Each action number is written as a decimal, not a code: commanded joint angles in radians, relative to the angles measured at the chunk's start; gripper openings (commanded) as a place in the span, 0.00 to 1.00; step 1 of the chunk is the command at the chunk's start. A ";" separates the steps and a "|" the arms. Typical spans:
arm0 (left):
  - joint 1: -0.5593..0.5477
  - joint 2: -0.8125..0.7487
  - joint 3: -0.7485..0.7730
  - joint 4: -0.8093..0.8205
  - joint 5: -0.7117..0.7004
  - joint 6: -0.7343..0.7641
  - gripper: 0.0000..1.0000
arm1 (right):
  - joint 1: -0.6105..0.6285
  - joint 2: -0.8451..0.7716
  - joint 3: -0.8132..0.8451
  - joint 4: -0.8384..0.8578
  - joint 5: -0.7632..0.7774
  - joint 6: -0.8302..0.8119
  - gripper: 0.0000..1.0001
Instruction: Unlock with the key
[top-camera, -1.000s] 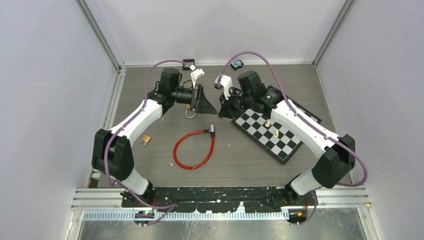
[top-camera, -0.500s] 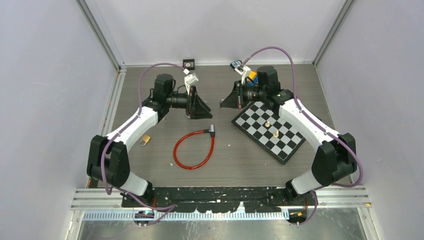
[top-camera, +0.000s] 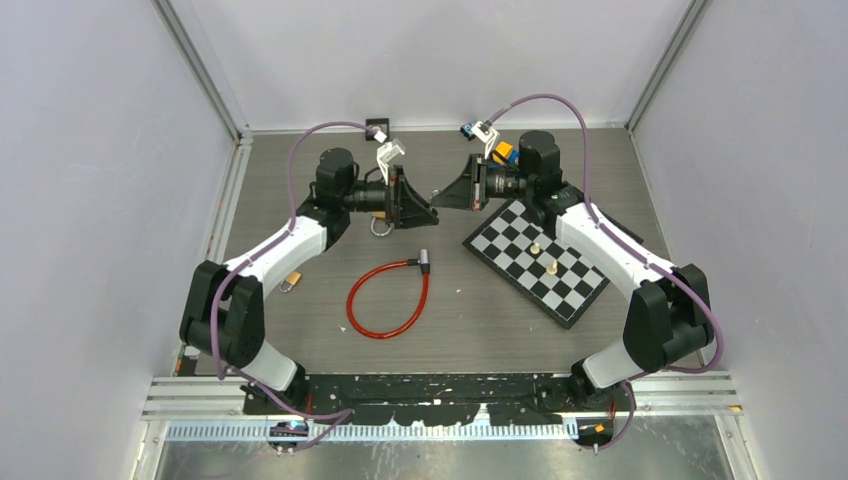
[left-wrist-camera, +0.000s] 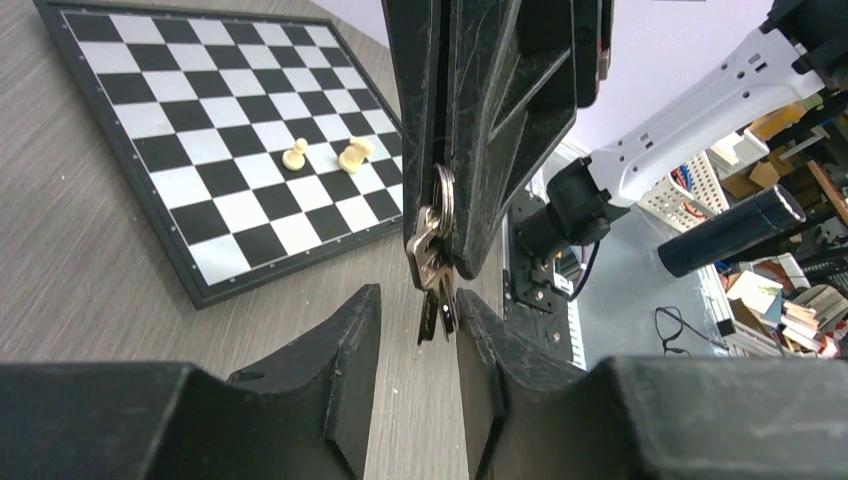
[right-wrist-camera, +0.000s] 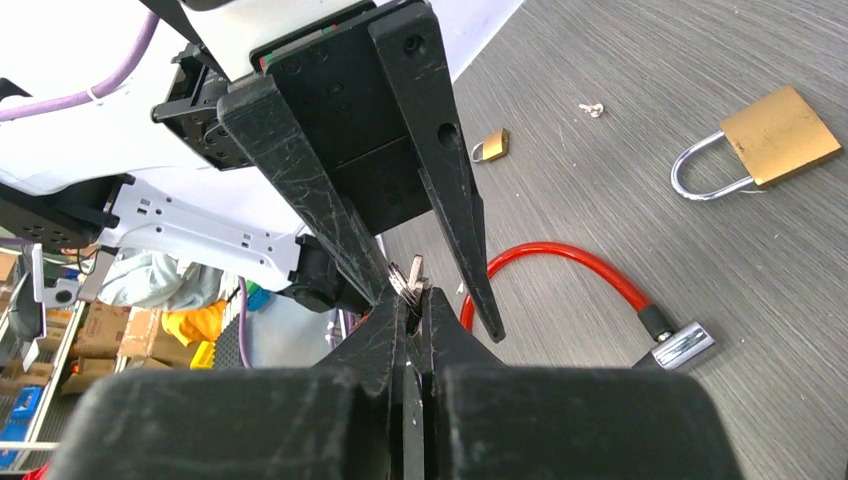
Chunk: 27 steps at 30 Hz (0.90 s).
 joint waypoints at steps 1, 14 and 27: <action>0.003 0.013 0.008 0.093 -0.007 -0.035 0.30 | -0.003 -0.006 -0.012 0.076 -0.033 0.029 0.01; 0.030 -0.032 0.029 -0.035 -0.017 0.058 0.00 | -0.005 -0.026 -0.007 -0.065 0.006 -0.118 0.03; 0.033 -0.062 0.068 -0.212 -0.095 0.194 0.19 | 0.005 -0.045 0.043 -0.331 0.079 -0.359 0.01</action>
